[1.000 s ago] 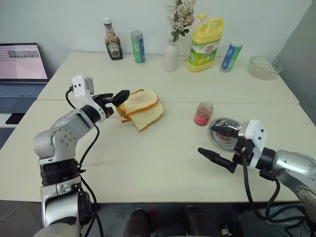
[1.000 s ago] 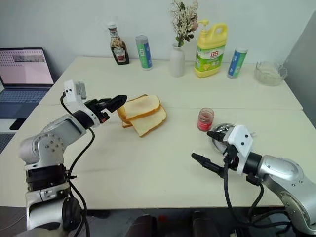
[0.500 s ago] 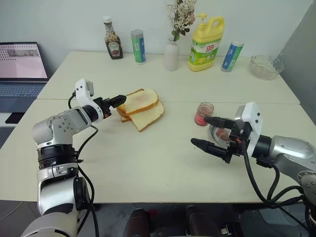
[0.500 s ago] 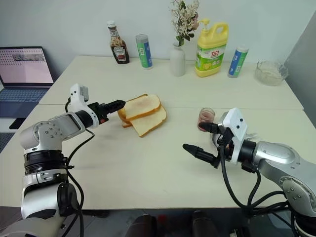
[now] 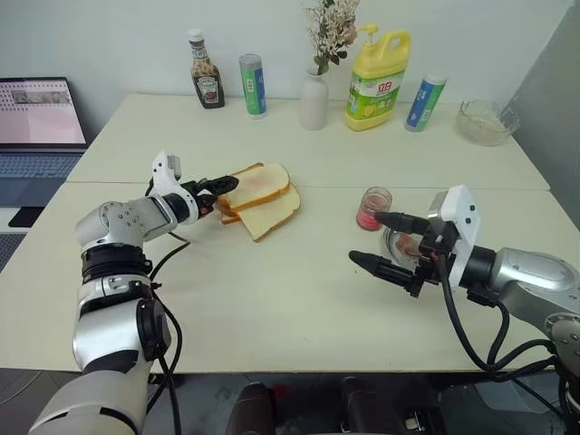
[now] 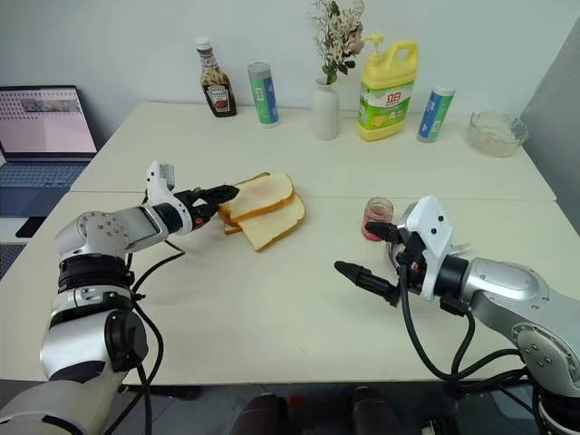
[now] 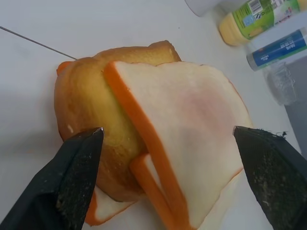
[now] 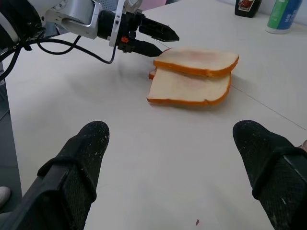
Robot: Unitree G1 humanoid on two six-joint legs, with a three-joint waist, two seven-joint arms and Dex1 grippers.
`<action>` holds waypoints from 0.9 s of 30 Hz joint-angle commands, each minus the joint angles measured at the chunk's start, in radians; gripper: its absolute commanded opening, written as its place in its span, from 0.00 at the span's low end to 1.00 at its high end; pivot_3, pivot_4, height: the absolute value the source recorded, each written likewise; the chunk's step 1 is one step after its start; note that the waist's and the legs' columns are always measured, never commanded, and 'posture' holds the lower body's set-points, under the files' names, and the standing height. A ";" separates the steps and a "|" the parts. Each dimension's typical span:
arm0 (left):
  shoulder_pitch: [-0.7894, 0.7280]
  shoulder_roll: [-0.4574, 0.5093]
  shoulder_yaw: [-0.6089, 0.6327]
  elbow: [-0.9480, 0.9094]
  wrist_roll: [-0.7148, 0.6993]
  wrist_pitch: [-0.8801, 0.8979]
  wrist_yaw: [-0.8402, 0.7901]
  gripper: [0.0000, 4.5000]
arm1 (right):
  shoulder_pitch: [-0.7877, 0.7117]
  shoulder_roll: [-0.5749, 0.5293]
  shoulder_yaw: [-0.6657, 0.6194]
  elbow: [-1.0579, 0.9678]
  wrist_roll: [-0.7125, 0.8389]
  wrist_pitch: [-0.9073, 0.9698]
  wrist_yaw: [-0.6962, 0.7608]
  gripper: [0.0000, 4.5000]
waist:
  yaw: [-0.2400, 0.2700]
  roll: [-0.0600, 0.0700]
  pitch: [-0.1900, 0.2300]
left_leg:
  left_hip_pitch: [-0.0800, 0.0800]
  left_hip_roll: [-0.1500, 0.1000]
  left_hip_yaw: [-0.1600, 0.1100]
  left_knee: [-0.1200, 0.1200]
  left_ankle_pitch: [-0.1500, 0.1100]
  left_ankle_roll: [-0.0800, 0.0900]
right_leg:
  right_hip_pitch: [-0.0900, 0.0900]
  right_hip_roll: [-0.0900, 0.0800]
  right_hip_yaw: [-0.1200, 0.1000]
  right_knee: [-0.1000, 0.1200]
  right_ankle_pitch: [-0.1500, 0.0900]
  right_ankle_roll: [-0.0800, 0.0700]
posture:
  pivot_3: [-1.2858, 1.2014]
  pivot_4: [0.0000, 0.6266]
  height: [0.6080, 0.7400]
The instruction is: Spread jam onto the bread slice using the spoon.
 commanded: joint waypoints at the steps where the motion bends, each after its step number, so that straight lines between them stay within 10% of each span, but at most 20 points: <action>1: -0.055 0.011 -0.004 0.061 0.032 -0.054 -0.025 1.00 | -0.012 -0.008 -0.016 -0.031 0.015 -0.006 -0.012 0.99 | 0.000 0.000 0.000 | 0.000 0.000 0.000 0.000 0.000 0.000 | 0.000 0.000 0.000 0.000 0.000 0.000 | 0.52 0.24 1.00; 8: -0.122 0.009 -0.050 0.174 0.108 -0.127 -0.098 0.91 | -0.011 -0.005 -0.011 -0.038 0.029 -0.005 -0.028 1.00 | 0.000 0.000 0.000 | -0.007 0.000 0.000 0.001 0.000 0.000 | -0.007 0.000 0.000 0.001 0.000 0.000 | 0.52 0.24 1.00; 21: -0.114 0.017 -0.114 0.181 0.193 -0.195 -0.216 0.03 | -0.005 -0.003 -0.010 -0.044 0.038 -0.005 -0.044 1.00 | 0.000 0.000 0.000 | -0.009 0.000 -0.001 0.001 0.000 0.000 | -0.008 0.000 -0.002 0.001 0.000 0.000 | 0.52 0.24 1.00; 27: -0.068 0.027 -0.111 0.051 0.185 -0.297 -0.303 0.00 | -0.007 -0.001 -0.005 -0.040 0.034 -0.011 -0.038 1.00 | 0.000 0.000 0.000 | -0.009 0.000 -0.002 0.001 0.000 0.000 | -0.009 0.000 -0.002 0.001 0.001 0.000 | 0.52 0.24 1.00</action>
